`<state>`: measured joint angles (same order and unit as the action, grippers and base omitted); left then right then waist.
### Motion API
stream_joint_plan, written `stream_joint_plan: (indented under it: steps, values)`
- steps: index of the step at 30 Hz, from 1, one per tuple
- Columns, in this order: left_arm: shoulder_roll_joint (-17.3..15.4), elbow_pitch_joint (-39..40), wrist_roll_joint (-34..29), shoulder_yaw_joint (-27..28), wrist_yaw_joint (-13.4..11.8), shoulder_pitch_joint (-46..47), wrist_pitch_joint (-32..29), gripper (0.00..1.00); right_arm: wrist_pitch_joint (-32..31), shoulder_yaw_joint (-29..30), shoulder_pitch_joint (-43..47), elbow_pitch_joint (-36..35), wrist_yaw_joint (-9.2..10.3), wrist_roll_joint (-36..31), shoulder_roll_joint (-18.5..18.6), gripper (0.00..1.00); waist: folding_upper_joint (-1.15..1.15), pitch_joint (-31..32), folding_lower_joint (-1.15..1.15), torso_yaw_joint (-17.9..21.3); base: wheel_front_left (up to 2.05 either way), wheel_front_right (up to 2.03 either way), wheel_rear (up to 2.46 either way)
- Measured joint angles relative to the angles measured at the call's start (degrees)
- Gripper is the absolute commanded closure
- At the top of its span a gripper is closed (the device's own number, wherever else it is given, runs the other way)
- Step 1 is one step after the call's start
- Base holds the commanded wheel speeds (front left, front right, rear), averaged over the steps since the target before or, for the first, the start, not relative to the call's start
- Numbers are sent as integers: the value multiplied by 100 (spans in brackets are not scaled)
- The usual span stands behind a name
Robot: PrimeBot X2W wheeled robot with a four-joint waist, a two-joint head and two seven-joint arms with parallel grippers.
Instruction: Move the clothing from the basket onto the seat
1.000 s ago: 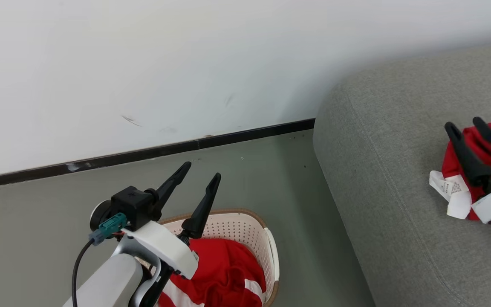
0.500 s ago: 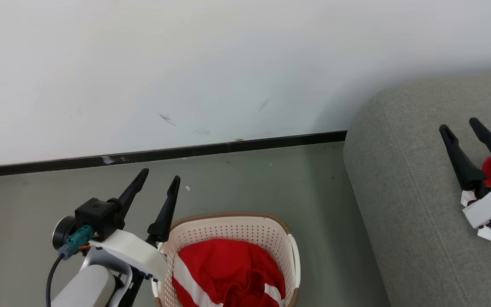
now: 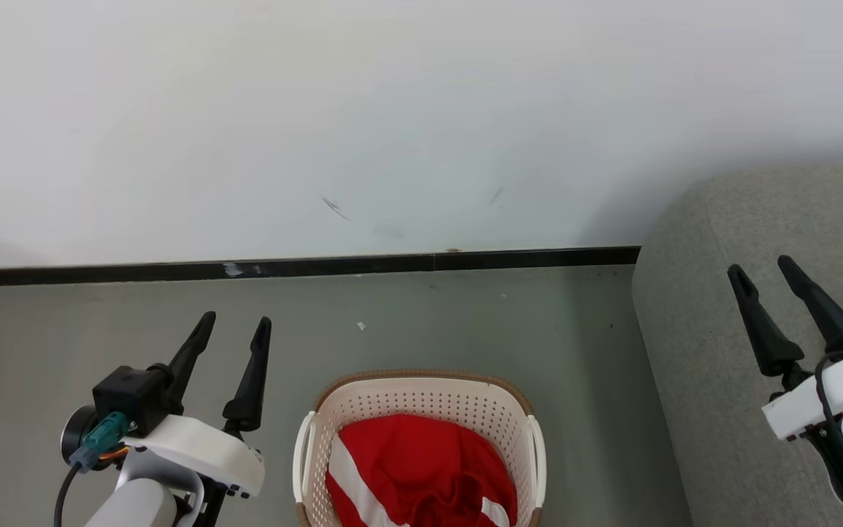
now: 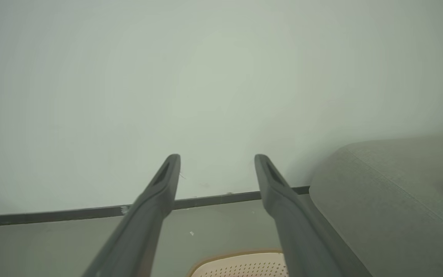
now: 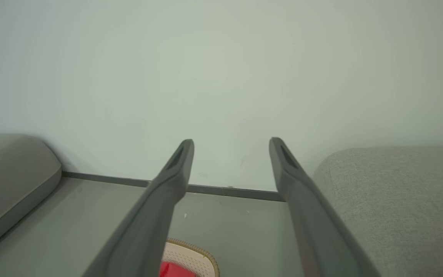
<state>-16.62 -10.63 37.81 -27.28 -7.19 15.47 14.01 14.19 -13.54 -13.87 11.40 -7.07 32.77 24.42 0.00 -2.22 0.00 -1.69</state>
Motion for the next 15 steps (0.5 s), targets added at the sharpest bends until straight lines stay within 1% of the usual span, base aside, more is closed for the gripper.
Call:
stream_joint_plan:
  steps: [8,15]
  values:
    - [7,38,0,103,-23,-119,19,0,0,252,337,-107,0,-385,-235,0,0,43,0,-191,0,0,0]
    - [4,66,-2,132,-22,-175,19,0,1,382,555,-189,0,-573,-377,0,0,72,0,-291,0,0,0]
